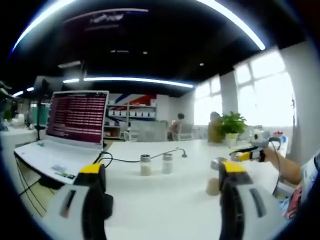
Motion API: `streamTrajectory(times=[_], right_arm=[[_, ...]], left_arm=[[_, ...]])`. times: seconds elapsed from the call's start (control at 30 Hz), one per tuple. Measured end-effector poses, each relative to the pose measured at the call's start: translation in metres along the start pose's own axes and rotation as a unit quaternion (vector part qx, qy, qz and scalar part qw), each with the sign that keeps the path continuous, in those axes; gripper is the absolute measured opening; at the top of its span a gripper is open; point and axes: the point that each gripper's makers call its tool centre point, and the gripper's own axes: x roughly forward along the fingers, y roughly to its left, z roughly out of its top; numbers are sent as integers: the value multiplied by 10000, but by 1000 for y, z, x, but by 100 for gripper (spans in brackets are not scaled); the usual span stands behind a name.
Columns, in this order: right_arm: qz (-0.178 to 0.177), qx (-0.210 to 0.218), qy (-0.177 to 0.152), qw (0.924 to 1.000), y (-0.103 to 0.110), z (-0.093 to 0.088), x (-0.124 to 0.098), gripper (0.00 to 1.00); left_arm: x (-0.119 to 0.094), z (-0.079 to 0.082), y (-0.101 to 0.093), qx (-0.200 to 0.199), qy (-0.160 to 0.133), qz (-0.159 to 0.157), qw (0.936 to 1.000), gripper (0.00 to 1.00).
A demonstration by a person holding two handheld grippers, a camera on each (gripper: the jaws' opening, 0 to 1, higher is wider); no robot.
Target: Rotate the seasoning bottle until the label or dispensing opening points toward the visible target arrow and the bottle remains upright within the marked orientation range
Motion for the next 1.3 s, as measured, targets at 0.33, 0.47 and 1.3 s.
streamTrajectory(times=[0.33, 0.47, 1.3], right_arm=[[-363, -13, 68, 9993, 2, -1, -3, 40], [-448, -16, 10, 9990, 4, -1, -4, 40], [-1198, -32, -58, 9928, -3, 0, -3, 39]], left_arm=[[-5, 4, -3, 78, -51, 13, 10000, 100], [-9, 6, -4, 76, -80, 3, 9999, 100], [-9, 8, 4, 19, -120, 59, 9999, 100]])
